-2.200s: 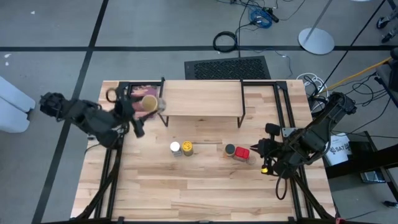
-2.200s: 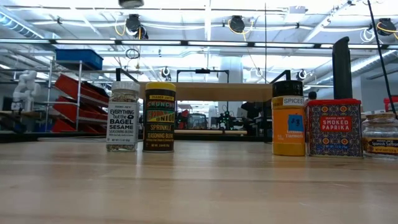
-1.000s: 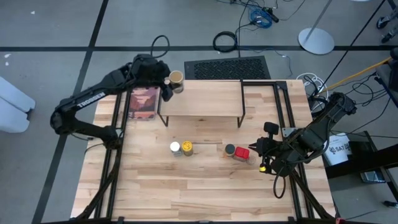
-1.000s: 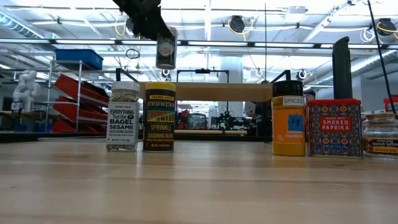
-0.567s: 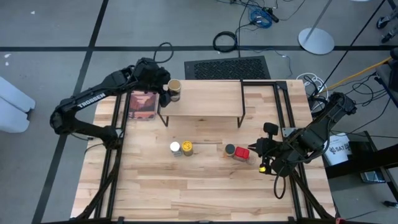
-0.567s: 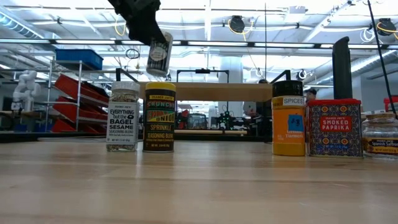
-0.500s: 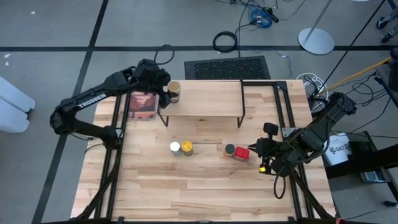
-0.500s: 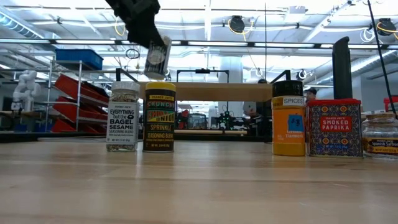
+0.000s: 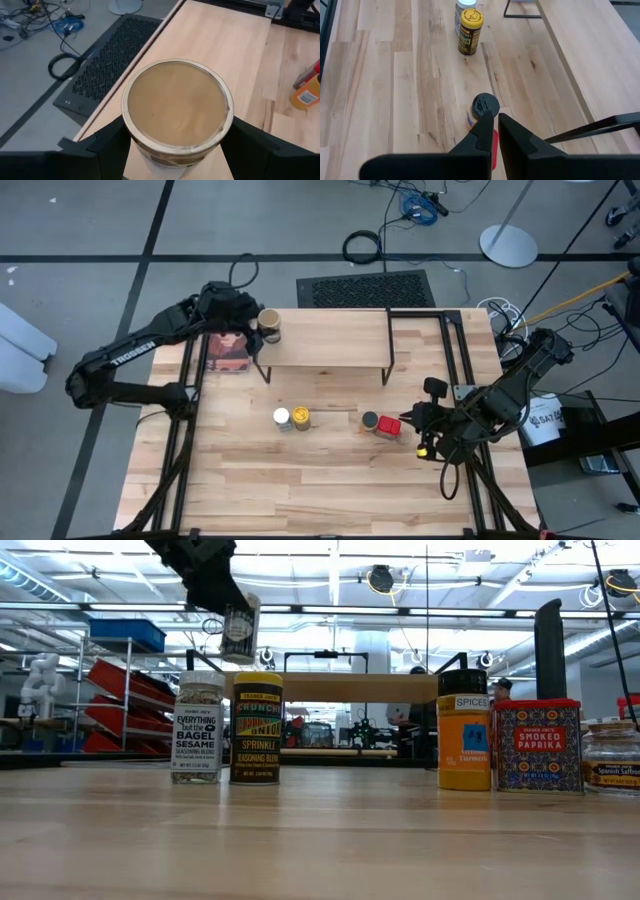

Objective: Shelf spices
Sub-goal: Put the golden seasoning bottle on the shelf

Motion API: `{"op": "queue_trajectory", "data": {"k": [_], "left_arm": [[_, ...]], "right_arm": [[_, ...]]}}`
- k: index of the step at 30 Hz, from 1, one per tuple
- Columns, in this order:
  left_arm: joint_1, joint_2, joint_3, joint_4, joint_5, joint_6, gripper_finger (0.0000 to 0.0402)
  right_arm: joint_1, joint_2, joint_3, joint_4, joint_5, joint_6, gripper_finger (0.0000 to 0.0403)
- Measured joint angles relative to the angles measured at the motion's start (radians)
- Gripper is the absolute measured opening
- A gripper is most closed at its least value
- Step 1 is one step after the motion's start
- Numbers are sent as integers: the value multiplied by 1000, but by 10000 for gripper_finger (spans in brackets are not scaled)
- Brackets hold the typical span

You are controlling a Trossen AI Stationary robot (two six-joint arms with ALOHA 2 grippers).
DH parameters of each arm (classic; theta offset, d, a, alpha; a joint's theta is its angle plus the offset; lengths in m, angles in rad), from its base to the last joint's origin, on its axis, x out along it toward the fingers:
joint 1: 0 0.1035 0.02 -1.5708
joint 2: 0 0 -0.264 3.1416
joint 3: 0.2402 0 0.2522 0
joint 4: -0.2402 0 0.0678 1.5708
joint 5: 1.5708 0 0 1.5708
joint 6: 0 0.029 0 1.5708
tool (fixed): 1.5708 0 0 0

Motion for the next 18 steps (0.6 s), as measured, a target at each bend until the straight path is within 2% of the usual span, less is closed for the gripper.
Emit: {"op": "queue_trajectory", "data": {"k": [8, 18], "left_arm": [[3, -18, -120, 112, 0, -27, 269], [3, -15, -125, 123, -4, 2, 270]], "right_arm": [[0, 0, 0, 0, 0, 1, 16], [0, 0, 0, 0, 0, 3, 16]]}}
